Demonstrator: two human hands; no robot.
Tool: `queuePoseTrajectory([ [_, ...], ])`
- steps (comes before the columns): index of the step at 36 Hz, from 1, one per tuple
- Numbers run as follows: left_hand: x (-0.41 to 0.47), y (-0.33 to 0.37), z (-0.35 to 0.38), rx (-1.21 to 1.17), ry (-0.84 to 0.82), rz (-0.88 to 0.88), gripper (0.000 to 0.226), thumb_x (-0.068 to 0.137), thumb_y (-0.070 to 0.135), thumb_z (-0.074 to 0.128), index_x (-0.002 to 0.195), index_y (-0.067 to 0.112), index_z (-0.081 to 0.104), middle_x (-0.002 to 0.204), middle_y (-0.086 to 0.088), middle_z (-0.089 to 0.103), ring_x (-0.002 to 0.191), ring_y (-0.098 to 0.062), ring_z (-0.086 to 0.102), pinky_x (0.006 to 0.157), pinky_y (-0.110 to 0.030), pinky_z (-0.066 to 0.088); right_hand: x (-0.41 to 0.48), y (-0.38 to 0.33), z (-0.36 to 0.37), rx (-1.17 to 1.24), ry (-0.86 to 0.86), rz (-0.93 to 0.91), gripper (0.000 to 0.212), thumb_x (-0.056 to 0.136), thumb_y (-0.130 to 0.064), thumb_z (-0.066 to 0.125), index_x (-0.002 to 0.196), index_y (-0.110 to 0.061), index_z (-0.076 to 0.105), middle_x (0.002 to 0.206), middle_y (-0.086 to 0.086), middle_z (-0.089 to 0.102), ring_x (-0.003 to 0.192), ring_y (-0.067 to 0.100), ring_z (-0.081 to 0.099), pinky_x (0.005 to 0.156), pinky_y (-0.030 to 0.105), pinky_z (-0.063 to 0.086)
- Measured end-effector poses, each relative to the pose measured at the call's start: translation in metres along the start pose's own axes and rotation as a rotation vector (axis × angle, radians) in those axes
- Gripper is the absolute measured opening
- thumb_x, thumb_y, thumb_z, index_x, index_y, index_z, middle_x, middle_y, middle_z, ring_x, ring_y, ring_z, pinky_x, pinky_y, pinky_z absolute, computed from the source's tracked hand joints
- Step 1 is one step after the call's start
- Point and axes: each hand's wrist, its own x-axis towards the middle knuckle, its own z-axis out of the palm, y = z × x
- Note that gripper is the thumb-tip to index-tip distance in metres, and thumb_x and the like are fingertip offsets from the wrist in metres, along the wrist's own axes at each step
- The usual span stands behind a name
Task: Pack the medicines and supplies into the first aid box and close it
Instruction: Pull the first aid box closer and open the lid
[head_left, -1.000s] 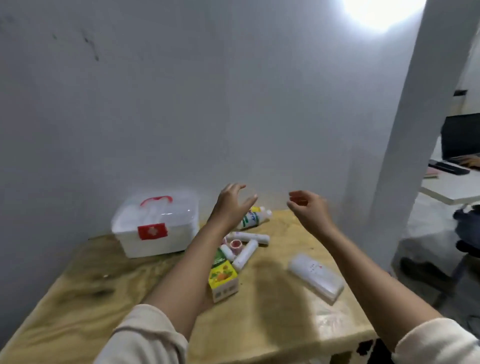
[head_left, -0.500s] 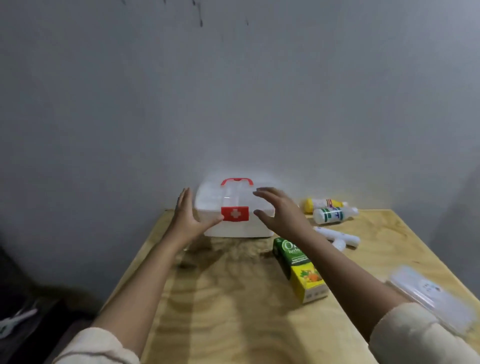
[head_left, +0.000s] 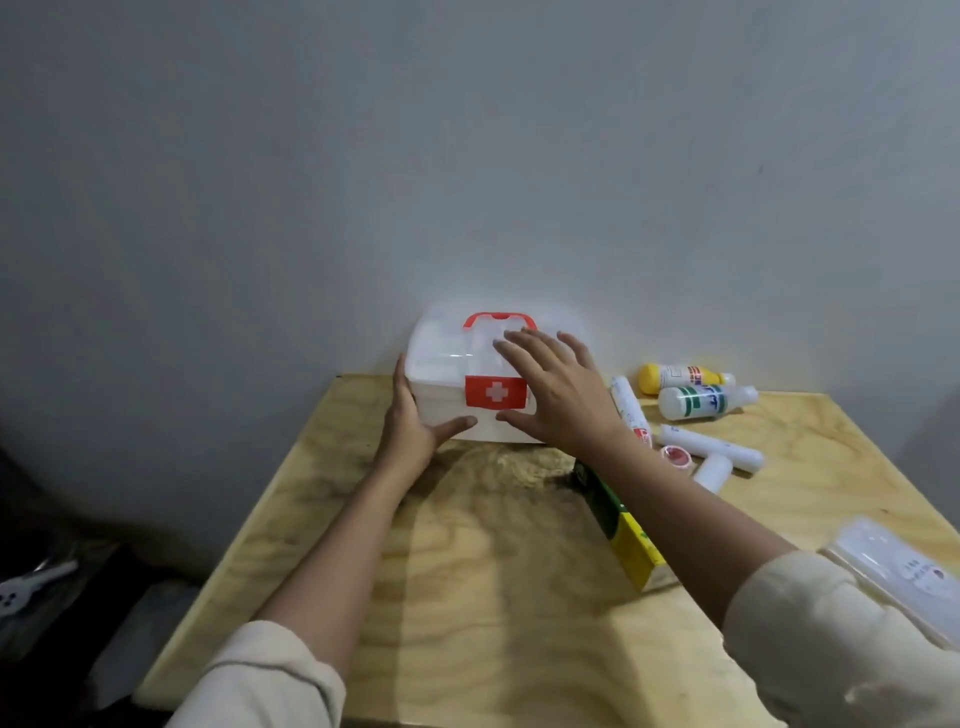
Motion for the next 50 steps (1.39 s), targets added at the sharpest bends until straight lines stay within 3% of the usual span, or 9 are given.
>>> queuePoseTrajectory([
  [6, -0.004, 0.001, 0.0, -0.018, 0.012, 0.026, 0.114, 0.066, 0.021, 0.087, 0.152, 0.019, 0.012, 0.15, -0.005, 0.039, 0.136, -0.023, 0.038, 0.107, -0.036, 0.038, -0.002, -0.001, 0.002, 0.016, 0.117, -0.043, 0.07, 0.07, -0.046, 0.069, 0.128, -0.01, 0.052, 0.13, 0.011, 0.059, 0.122, 0.032, 0.054, 0.1, 0.055, 0.038],
  [12, -0.01, 0.003, -0.003, -0.061, 0.01, 0.055, 0.112, 0.066, 0.018, 0.087, 0.151, 0.018, 0.015, 0.147, -0.005, 0.043, 0.132, -0.02, 0.043, 0.102, -0.03, 0.042, -0.004, -0.001, -0.005, 0.152, 0.163, -0.079, 0.052, 0.077, -0.048, 0.055, 0.118, -0.017, 0.063, 0.128, 0.009, 0.062, 0.122, 0.031, 0.055, 0.099, 0.053, 0.04],
  [17, -0.016, 0.003, -0.004, -0.097, 0.005, 0.041, 0.113, 0.065, 0.019, 0.088, 0.151, 0.022, 0.016, 0.147, -0.004, 0.042, 0.132, -0.023, 0.044, 0.106, -0.044, 0.045, -0.006, 0.001, -0.007, 0.197, 0.186, -0.117, 0.034, 0.085, -0.044, 0.051, 0.105, -0.024, 0.07, 0.123, 0.008, 0.066, 0.118, 0.03, 0.059, 0.097, 0.052, 0.043],
  [25, -0.026, 0.0, -0.011, -0.109, 0.018, 0.027, 0.115, 0.065, 0.018, 0.088, 0.151, 0.027, 0.013, 0.148, -0.004, 0.042, 0.132, -0.025, 0.045, 0.105, -0.048, 0.045, -0.003, -0.007, -0.021, 0.363, 0.084, -0.032, 0.037, 0.086, -0.043, 0.049, 0.107, -0.022, 0.07, 0.121, 0.003, 0.066, 0.119, 0.026, 0.058, 0.098, 0.049, 0.04],
  [30, -0.028, 0.003, -0.015, -0.096, 0.019, 0.06, 0.113, 0.066, 0.013, 0.087, 0.151, 0.025, 0.013, 0.148, -0.004, 0.041, 0.133, -0.024, 0.044, 0.105, -0.045, 0.045, 0.002, -0.013, -0.029, 0.461, 0.117, 0.064, 0.035, 0.085, -0.043, 0.055, 0.103, -0.018, 0.072, 0.118, 0.001, 0.068, 0.118, 0.021, 0.059, 0.098, 0.045, 0.039],
  [35, -0.033, 0.006, -0.02, -0.104, -0.004, 0.073, 0.106, 0.07, 0.012, 0.084, 0.151, 0.025, 0.015, 0.14, 0.01, 0.036, 0.125, -0.009, 0.036, 0.101, -0.032, 0.043, 0.018, -0.019, -0.053, 0.558, 0.231, 0.093, 0.028, 0.083, -0.031, 0.064, 0.103, -0.013, 0.072, 0.103, 0.005, 0.074, 0.077, 0.021, 0.07, 0.073, 0.034, 0.053],
  [39, -0.033, 0.004, -0.025, -0.107, -0.035, 0.068, 0.109, 0.07, 0.012, 0.084, 0.151, 0.028, 0.013, 0.137, 0.015, 0.034, 0.125, -0.01, 0.038, 0.097, -0.027, 0.043, 0.037, -0.012, -0.063, 0.591, 0.163, 0.192, 0.028, 0.087, -0.034, 0.062, 0.11, -0.02, 0.069, 0.101, 0.0, 0.074, 0.05, 0.002, 0.047, 0.058, 0.02, 0.039],
  [44, -0.032, 0.006, -0.027, -0.09, -0.05, 0.078, 0.104, 0.07, 0.012, 0.084, 0.149, 0.03, 0.018, 0.136, 0.014, 0.035, 0.122, -0.009, 0.039, 0.085, -0.012, 0.043, 0.059, -0.003, -0.074, 0.699, 0.22, 0.317, 0.023, 0.083, -0.036, 0.066, 0.101, -0.023, 0.071, 0.098, -0.002, 0.074, 0.087, 0.017, 0.067, 0.077, 0.039, 0.054],
  [50, -0.03, 0.001, -0.028, -0.077, -0.047, 0.048, 0.102, 0.068, 0.014, 0.086, 0.146, 0.032, 0.022, 0.146, 0.005, 0.035, 0.131, -0.017, 0.038, 0.102, -0.032, 0.043, 0.081, 0.005, -0.074, 0.714, 0.322, 0.42, 0.023, 0.08, -0.036, 0.069, 0.096, -0.021, 0.071, 0.093, -0.001, 0.075, 0.089, 0.012, 0.068, 0.083, 0.039, 0.054],
])
